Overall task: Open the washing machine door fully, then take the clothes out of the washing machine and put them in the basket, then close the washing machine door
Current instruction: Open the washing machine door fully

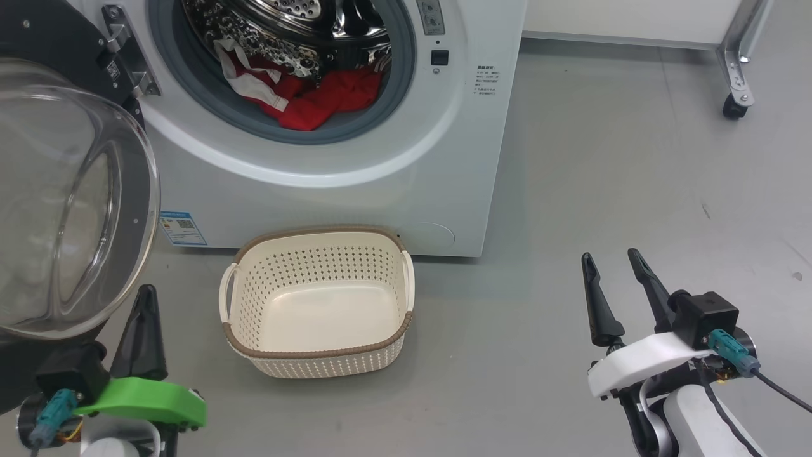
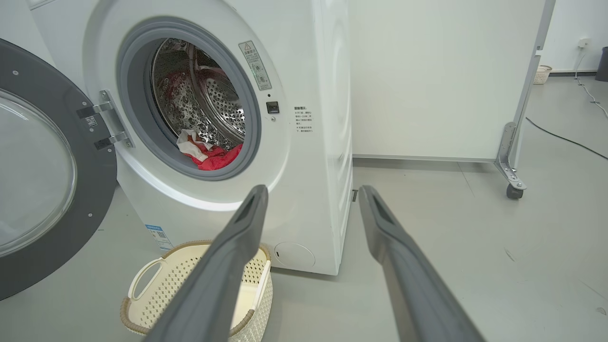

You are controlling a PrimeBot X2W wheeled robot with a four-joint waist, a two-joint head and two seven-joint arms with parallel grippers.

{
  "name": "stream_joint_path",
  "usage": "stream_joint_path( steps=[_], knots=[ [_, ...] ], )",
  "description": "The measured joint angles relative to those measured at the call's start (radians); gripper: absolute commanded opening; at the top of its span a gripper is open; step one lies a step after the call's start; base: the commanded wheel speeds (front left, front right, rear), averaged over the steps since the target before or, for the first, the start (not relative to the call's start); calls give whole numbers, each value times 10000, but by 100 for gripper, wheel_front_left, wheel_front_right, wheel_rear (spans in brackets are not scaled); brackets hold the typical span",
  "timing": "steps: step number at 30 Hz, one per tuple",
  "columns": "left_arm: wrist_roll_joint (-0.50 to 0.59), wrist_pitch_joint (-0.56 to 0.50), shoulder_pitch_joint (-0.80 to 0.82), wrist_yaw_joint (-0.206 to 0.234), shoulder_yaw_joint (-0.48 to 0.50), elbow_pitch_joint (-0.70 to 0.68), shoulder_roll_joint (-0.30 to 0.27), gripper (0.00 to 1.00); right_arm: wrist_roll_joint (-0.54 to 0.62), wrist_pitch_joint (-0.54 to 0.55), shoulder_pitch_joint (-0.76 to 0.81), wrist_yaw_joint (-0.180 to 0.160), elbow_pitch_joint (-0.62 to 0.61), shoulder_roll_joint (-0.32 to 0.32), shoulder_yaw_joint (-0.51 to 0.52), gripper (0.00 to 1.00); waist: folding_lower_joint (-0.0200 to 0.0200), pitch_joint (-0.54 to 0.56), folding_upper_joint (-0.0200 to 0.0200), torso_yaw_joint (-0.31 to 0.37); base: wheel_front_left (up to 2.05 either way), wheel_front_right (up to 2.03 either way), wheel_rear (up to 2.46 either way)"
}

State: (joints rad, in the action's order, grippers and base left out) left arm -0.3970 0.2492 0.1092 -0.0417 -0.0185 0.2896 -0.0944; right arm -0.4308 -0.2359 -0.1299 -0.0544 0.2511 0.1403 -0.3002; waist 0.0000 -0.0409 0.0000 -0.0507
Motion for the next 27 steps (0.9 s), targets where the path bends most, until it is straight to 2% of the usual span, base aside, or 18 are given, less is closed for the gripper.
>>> stream_joint_path(
  steps=[1, 2, 3, 4, 27],
  knots=[
    [0, 0, -52, 0, -38, -58, 25, 2, 0, -4, 7, 0, -23, 0, 12, 100, 0, 9, 1, 53, 0, 0, 0],
    [0, 2, -95, -6, -125, -81, 63, 20, 0, -29, 29, -10, -42, 2, 58, 100, 0, 14, 0, 96, 0, 0, 0],
    [0, 2, -151, -40, -182, -98, 113, 43, 0, -33, 60, -10, -63, 4, 82, 100, 0, 15, 0, 128, 0, 0, 0],
    [6, 2, -202, -48, -209, -117, 148, 100, 0, -35, 106, -10, -82, 6, 88, 100, 0, 13, 0, 148, 0, 0, 0],
    [380, 29, -603, -38, -443, -481, 176, 100, 4, -75, 170, 4, -125, -4, 38, 100, 0, 68, 0, 220, 0, 0, 0]
  ],
)
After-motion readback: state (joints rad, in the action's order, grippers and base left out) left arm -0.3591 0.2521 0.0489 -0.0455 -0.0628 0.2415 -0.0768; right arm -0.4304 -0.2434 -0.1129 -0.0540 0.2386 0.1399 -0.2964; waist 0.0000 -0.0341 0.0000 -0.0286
